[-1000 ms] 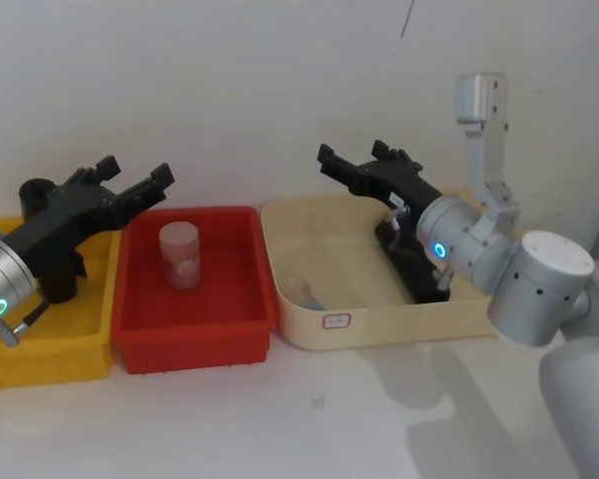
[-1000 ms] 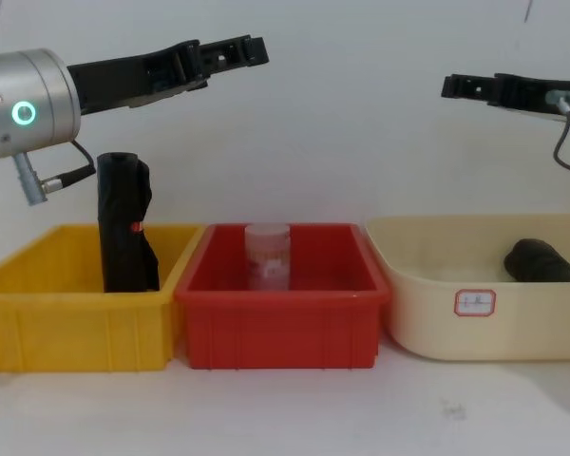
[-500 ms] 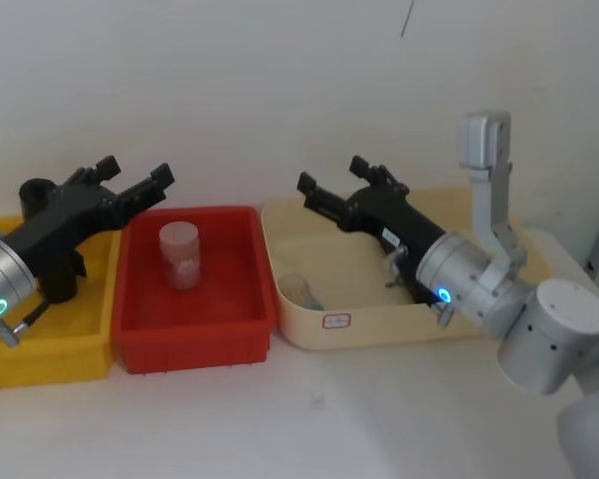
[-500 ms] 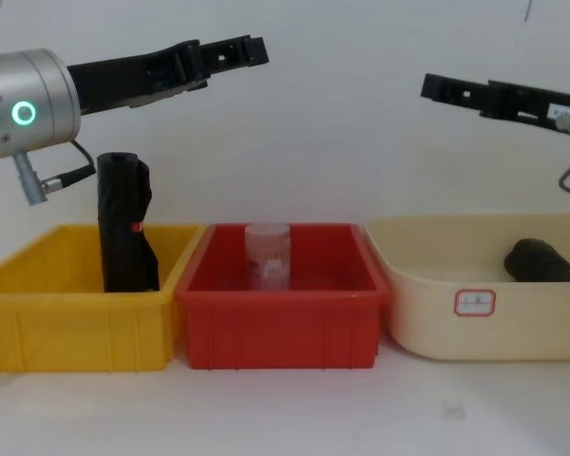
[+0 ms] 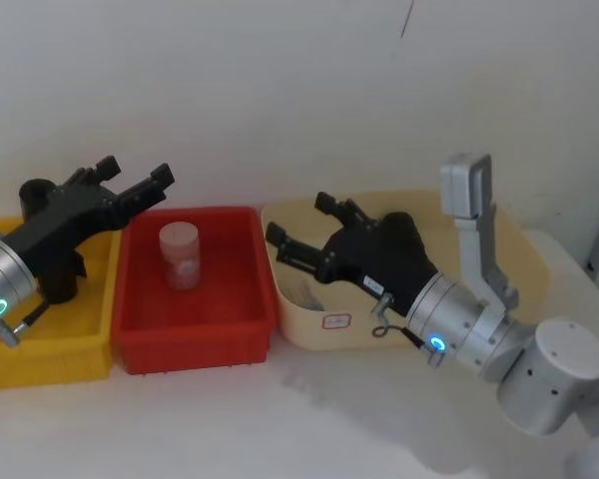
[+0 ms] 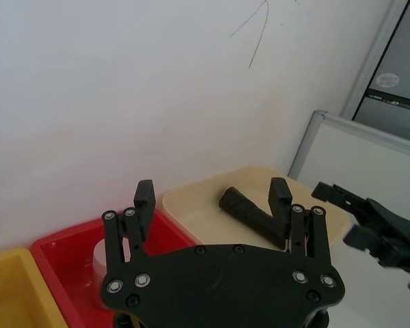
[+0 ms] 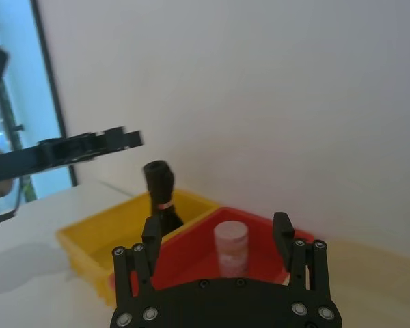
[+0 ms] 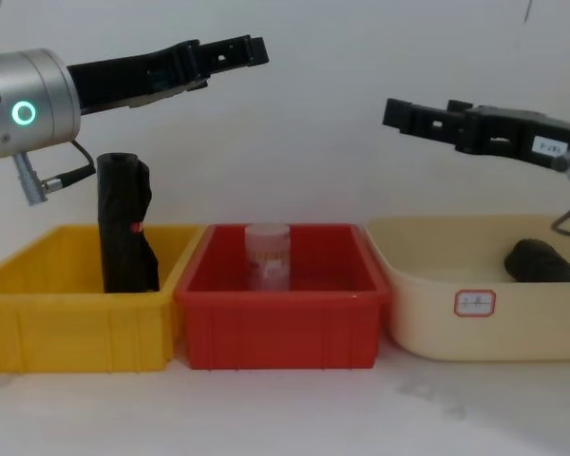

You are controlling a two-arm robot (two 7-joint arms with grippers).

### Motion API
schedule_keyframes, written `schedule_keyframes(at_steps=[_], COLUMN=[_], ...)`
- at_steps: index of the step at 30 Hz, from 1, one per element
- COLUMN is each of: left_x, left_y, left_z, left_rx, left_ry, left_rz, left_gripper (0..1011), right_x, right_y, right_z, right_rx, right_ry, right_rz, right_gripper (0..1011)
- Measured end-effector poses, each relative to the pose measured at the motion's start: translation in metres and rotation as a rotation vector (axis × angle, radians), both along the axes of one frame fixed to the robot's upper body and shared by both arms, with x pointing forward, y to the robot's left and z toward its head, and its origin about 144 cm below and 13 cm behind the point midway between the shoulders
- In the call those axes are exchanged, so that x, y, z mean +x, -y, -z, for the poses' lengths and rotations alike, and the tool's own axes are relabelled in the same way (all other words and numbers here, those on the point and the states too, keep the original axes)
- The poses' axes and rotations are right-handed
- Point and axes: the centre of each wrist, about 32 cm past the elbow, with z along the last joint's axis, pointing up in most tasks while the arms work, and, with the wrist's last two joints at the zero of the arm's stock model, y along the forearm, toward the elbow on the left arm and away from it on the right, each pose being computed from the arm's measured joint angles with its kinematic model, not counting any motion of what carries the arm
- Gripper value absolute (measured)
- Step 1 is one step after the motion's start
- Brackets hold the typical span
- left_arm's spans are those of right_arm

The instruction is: Pick up the garbage bag with the one hand and transfer it to the other hand.

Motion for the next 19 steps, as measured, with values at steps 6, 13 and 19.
schedule_keyframes(at_steps=[6, 13, 19], left_x=[0.0, 0.0, 0.0], left_y=[0.0, 0.0, 0.0], left_z=[0.0, 0.0, 0.0], left_rx=[0.0, 0.0, 0.0], left_ry=[0.0, 0.0, 0.0], left_rz=[0.0, 0.0, 0.0], left_gripper=[1001, 1001, 1001], right_x=[-0.005, -0.009, -0.011], right_y=[-0.004, -0.006, -0.008], right_z=[0.003, 0.006, 0.007], right_rx=[-0.006, -0.011, -0.013], right_ry=[0.005, 0.007, 0.009], right_rz=[-0.029, -0.053, -0.066], right_gripper=[1000, 1000, 1000])
